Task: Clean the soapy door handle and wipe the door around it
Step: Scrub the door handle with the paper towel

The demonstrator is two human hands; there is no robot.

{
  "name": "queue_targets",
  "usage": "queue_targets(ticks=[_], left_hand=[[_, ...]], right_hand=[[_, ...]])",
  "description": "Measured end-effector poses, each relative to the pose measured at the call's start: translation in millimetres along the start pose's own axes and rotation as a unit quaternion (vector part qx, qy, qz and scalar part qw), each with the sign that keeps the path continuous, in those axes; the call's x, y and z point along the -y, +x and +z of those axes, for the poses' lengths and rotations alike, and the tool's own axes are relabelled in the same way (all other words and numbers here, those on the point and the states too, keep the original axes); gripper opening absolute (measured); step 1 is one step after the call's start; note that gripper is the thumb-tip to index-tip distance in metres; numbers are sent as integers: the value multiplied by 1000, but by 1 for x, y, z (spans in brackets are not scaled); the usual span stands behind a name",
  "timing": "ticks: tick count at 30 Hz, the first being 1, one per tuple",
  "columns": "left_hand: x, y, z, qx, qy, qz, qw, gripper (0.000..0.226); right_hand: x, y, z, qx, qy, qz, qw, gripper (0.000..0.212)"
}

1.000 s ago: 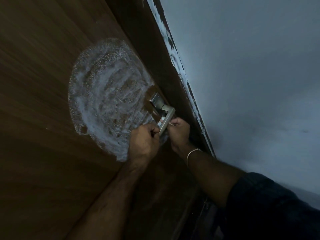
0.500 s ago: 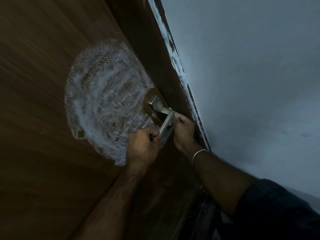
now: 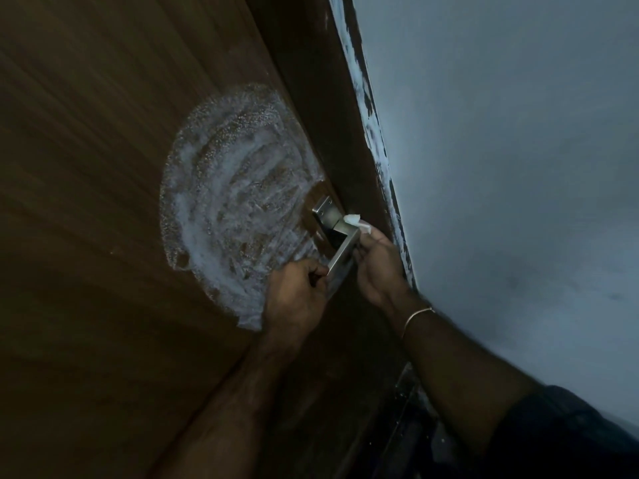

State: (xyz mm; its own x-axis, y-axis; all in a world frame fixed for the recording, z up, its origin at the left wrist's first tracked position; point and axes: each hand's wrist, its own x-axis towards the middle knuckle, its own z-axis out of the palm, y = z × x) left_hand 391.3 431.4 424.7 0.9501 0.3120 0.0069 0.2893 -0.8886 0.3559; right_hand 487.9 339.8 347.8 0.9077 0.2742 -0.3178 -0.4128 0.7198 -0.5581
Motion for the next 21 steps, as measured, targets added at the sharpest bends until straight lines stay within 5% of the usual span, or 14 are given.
queue_targets(ticks=[6, 11, 15, 21], left_hand=[[2, -4, -1, 9, -38, -7, 999, 22], [5, -3, 1, 7, -57, -21, 998, 22], [6, -1, 2, 4, -61, -17, 998, 19], [8, 1, 5, 13, -79, -35, 996, 21]], right_hand=[[12, 3, -8, 50, -5, 59, 997, 32], [22, 6, 2, 81, -208, -39, 974, 31], [22, 7, 15, 49, -425, -175, 887, 41], [32, -4, 46, -12, -472, -367, 801, 35]])
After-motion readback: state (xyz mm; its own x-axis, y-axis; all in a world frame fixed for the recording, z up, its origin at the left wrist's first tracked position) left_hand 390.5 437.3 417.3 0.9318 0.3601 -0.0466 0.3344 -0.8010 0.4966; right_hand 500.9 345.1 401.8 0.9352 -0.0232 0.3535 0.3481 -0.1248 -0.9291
